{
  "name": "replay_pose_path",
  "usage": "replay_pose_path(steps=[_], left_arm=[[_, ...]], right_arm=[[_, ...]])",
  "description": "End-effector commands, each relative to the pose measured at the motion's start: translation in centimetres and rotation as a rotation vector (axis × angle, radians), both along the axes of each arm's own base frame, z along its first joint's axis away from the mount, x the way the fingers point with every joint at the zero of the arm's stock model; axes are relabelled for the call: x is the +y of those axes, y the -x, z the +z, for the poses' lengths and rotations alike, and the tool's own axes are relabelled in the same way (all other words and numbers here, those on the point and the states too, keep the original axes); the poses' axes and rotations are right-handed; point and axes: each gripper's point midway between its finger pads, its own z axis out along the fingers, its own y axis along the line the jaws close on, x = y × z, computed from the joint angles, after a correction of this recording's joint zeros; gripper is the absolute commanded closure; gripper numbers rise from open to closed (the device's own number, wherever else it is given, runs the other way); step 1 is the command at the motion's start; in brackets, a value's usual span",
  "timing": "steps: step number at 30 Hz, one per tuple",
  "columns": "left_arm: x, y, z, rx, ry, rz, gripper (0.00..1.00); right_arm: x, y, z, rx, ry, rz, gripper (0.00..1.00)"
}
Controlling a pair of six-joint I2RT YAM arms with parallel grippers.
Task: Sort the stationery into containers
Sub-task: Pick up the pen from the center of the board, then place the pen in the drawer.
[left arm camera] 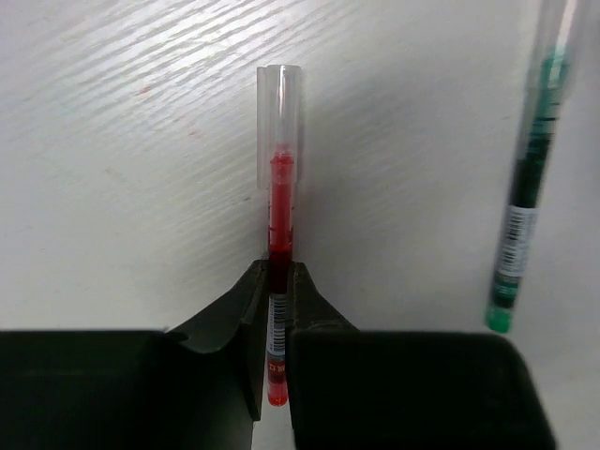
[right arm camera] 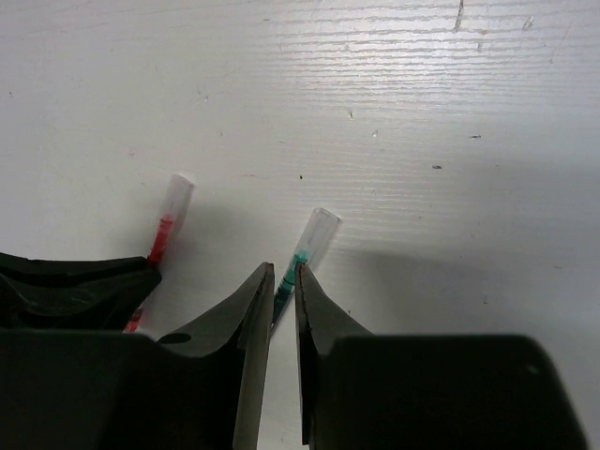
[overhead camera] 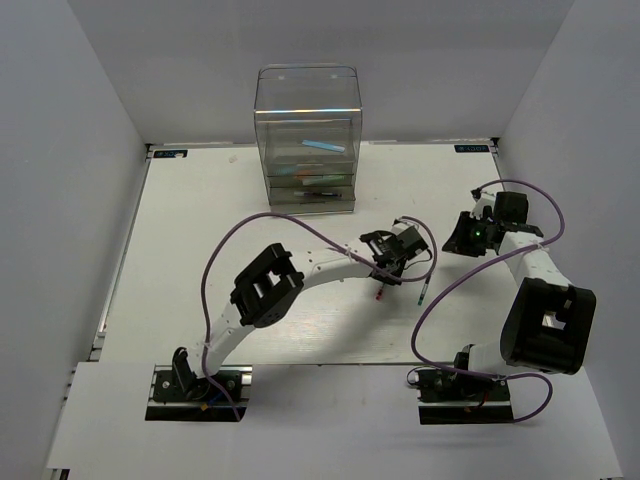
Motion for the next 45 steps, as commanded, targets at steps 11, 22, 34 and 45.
replay_pose_path(steps=[11, 22, 34, 45], left_arm=[[1.6, -6.2, 12.6, 0.083, 0.676, 0.386, 1.0], [9.0, -11.7, 15.9, 0.036, 1.045, 0.827, 1.0], [14.5, -18.8, 15.3, 0.039, 1.268, 1.307, 1.0], [17.6, -23.9, 12.7, 0.036, 1.158, 1.505, 1.0]], right_arm=[[0.2, -0.6, 1.4, -0.075, 0.01, 0.042, 0.78], [0.4, -0.9, 1.6, -0.093, 0.008, 0.062, 0.78], [0.3, -1.0, 1.8, -0.099, 0.015, 0.068, 0.78], [0.3, -0.7, 1.7, -0.101, 0.021, 0.068, 0.78]])
